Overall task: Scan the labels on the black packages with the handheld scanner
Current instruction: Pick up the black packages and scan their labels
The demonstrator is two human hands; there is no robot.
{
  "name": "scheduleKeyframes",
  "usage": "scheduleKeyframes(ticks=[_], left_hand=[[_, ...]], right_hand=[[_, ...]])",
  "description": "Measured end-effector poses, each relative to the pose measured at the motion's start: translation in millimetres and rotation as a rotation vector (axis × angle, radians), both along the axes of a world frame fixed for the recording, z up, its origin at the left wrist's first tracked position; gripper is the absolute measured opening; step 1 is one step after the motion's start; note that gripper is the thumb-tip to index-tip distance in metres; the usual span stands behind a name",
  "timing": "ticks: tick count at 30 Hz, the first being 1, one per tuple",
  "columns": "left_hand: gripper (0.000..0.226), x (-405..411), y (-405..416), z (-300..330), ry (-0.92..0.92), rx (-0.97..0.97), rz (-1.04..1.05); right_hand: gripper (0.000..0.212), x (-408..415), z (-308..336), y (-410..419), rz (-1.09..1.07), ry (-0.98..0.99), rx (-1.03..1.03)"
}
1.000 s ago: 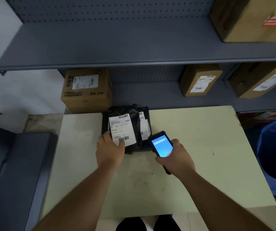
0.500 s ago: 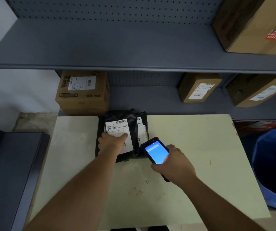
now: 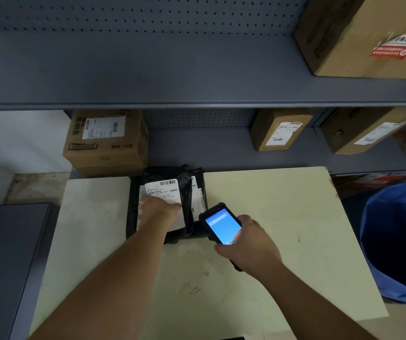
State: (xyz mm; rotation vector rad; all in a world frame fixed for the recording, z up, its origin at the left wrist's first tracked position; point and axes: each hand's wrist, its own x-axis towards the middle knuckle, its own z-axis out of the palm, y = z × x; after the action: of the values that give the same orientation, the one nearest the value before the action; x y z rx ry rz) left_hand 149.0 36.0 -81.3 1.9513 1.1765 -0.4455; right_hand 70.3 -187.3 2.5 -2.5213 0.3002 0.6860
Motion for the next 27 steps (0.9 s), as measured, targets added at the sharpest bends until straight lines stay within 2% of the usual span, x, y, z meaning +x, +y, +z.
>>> scheduleKeyframes(ticks=[7, 11, 18, 27], left_hand=[[0.104, 1, -6, 11, 0.027, 0.052, -0.1], [0.104, 2, -3, 22, 0.017, 0.021, -0.08], [0.046, -2, 4, 37, -0.069, -0.151, -0.006], [0.033, -11, -6, 67, -0.192, -0.26, -0.076]], right_hand=[[0.064, 0, 1, -15, -0.02, 0.012, 0.016], [0.066, 1, 5, -23, -0.007, 0.013, 0.012], [0.067, 6, 16, -34, 0.048, 0.018, -0.001], [0.056, 5, 43, -36, 0.131, 0.046, 0.01]])
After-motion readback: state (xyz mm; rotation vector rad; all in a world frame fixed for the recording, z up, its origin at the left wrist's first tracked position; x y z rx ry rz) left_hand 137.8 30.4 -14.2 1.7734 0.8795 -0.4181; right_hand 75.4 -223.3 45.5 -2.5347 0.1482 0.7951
